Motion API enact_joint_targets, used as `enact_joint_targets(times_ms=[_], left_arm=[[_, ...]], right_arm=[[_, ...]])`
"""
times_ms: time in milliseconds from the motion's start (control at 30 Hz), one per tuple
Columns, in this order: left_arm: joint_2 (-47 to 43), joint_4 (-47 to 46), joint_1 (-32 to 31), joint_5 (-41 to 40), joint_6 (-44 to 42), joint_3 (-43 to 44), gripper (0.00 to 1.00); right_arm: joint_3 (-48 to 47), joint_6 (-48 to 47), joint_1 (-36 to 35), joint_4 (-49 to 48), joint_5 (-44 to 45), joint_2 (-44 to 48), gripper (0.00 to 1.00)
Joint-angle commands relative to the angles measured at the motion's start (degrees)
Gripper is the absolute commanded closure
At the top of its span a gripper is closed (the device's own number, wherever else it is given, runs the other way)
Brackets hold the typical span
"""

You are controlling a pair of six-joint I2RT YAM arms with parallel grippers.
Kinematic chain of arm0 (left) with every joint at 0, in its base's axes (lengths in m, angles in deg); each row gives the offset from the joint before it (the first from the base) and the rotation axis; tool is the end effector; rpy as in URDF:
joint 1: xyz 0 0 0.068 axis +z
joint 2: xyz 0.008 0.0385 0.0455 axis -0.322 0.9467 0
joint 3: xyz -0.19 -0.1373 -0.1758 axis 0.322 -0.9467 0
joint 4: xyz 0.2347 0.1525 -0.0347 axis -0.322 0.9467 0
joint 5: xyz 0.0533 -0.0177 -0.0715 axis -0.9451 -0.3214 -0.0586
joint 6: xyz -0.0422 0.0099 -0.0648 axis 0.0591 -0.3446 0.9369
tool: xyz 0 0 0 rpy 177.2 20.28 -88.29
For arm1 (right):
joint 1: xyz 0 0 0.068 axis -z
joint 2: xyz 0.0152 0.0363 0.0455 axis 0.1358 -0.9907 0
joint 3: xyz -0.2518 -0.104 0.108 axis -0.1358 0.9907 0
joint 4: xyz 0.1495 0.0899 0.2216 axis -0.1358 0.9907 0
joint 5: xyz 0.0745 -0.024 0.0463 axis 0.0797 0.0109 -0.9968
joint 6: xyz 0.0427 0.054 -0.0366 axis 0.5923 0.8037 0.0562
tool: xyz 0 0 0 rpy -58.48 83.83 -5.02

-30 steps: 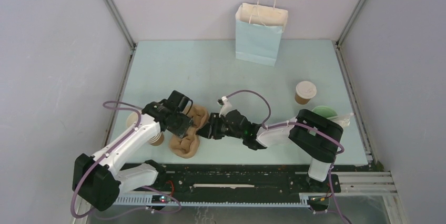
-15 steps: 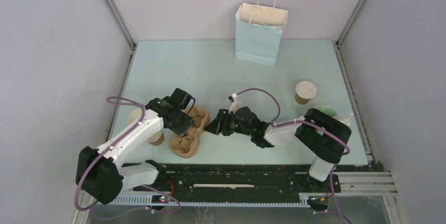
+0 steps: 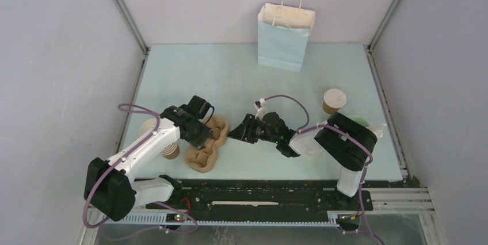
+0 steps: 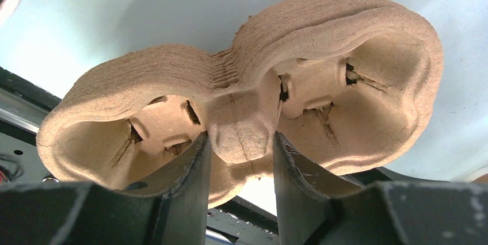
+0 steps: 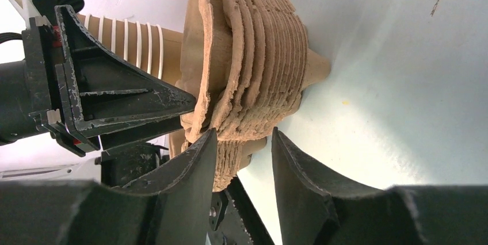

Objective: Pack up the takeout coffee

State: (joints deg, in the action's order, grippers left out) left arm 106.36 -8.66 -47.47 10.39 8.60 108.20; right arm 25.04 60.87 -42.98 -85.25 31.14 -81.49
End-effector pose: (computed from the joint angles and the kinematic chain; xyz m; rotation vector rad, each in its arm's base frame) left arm 0.1985 -0.0958 0.2165 -1.2971 2.5492 -0.1443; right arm 0.2320 0.3107 0.1337 -0.0520 2.1667 1.4721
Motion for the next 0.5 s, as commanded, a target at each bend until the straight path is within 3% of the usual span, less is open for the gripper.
enact_joint_targets(times_ms=[0,467], left_arm=[[-0.2,-0.6,0.4,-0.3,-1.2,3.4,0.74],[-0.6,-0.5,0.4,-0.1,-1.1,3.1,0.74]], right_arm=[[-0.4,1.1,0.1,-3.7,-1.0,-0.8,0.52],[-3.7,4.4,0.9,-5.7,-3.5,-4.2,0.49]])
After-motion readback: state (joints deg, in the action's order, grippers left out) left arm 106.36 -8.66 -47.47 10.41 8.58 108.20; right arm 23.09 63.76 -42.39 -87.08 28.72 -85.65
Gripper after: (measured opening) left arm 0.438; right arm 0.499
